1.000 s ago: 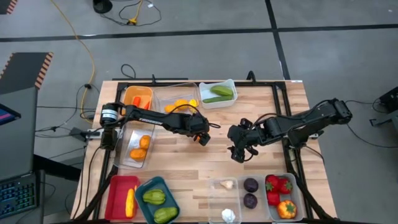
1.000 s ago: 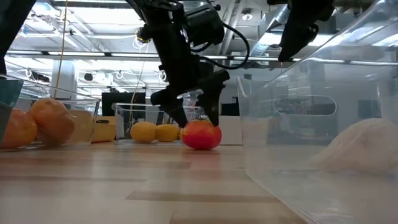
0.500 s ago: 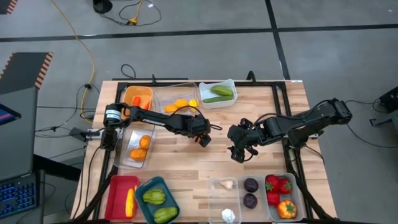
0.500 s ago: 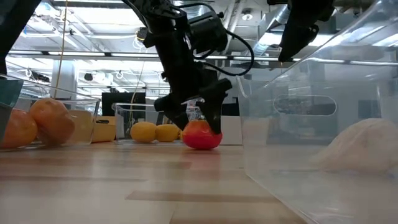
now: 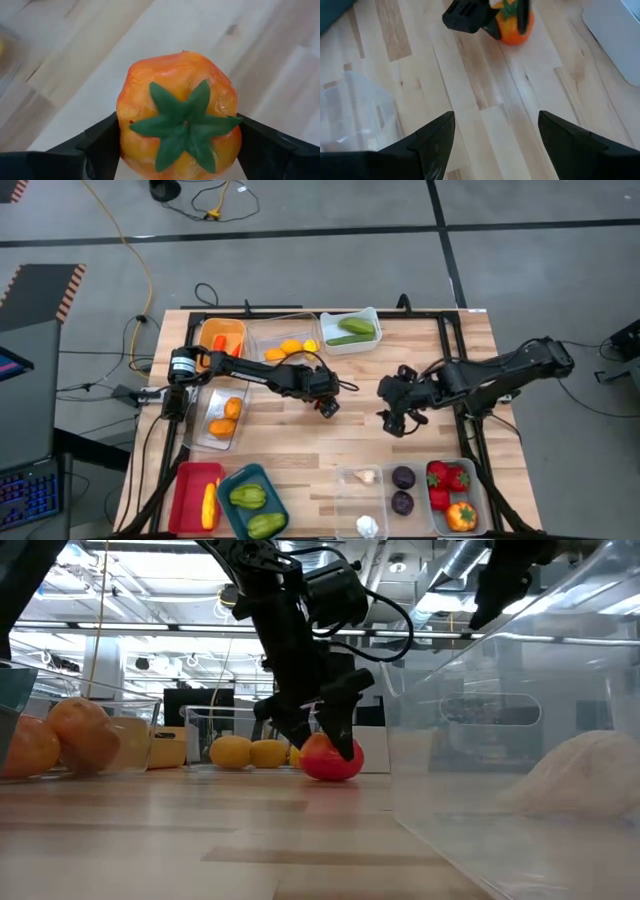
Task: Sort produce into baskets
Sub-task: Put the orange tomato into the gray bin
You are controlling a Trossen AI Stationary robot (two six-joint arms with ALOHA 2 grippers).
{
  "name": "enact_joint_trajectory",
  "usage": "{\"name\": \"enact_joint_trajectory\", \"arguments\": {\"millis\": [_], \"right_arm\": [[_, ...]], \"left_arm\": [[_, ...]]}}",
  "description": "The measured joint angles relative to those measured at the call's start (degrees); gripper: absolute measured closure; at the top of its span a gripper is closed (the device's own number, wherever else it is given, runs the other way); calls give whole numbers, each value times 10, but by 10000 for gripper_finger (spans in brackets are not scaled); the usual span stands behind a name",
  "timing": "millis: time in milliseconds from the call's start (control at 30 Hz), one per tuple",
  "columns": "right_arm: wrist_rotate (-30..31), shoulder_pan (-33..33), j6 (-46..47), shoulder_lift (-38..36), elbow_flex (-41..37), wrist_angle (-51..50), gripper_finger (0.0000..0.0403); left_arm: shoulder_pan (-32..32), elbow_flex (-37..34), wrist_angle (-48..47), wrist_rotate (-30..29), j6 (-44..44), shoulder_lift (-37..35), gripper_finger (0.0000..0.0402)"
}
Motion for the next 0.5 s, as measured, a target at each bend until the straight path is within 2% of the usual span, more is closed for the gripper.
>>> {"name": "enact_joint_trajectory", "arguments": {"millis": [200, 367, 500], "right_arm": [[-1, 0, 90, -90, -90, 18, 89], [-2, -3, 178, -168, -172, 110, 89], [-5, -9, 245, -206, -214, 185, 89]], "left_arm": [[-26, 24, 0, 0, 41, 0, 88], [-57, 74, 2, -7, 106, 0, 88], [-87, 118, 4, -36, 159, 0, 88]]}}
